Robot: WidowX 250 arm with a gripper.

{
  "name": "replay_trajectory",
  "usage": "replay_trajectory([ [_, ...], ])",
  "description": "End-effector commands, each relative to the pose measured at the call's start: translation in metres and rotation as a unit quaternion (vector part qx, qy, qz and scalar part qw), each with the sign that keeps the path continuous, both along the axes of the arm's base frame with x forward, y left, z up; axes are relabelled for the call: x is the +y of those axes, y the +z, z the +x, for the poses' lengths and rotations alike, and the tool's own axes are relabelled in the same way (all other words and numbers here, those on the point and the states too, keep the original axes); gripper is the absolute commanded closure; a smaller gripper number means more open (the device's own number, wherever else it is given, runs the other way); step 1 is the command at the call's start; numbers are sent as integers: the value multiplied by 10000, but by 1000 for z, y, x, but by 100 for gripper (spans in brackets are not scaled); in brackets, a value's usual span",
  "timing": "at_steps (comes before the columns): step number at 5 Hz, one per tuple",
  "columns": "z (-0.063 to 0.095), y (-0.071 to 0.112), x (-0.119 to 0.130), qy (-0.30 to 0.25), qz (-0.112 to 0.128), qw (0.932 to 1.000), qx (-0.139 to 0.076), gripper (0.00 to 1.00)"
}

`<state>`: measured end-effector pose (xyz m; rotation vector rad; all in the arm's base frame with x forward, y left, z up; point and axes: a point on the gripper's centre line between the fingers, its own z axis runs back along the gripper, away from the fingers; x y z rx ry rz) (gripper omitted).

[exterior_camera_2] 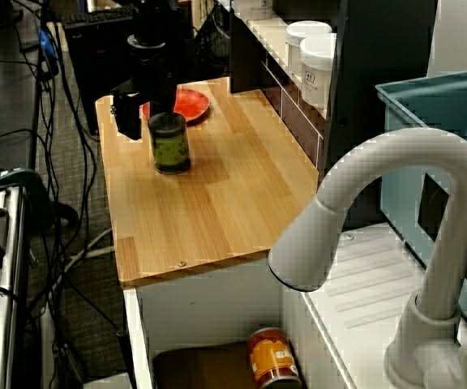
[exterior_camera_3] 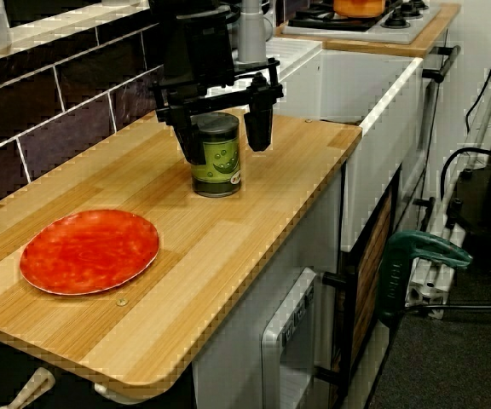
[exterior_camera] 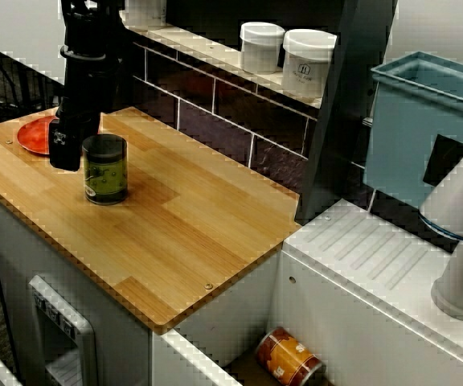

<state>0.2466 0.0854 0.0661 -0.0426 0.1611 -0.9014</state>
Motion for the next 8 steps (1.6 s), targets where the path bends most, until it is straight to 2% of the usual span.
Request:
replay_trajectory([
  [1, 6, 4, -1, 121, -193, 9997, -21, 0],
  [2, 2, -1, -7, 354, -272, 9990, -77, 0],
  [3, 0, -2, -13, 68, -150, 9999, -53, 0],
  [4, -5, -4, -23, -823, 105, 9966, 9, 0],
  [5, -13, -7, -35, -1347, 153, 9908, 38, 0],
  [7, -17, -9, -43, -1604, -442, 9860, 137, 0],
  [8, -29, -12, -51, -1754, -397, 9837, -23, 0],
])
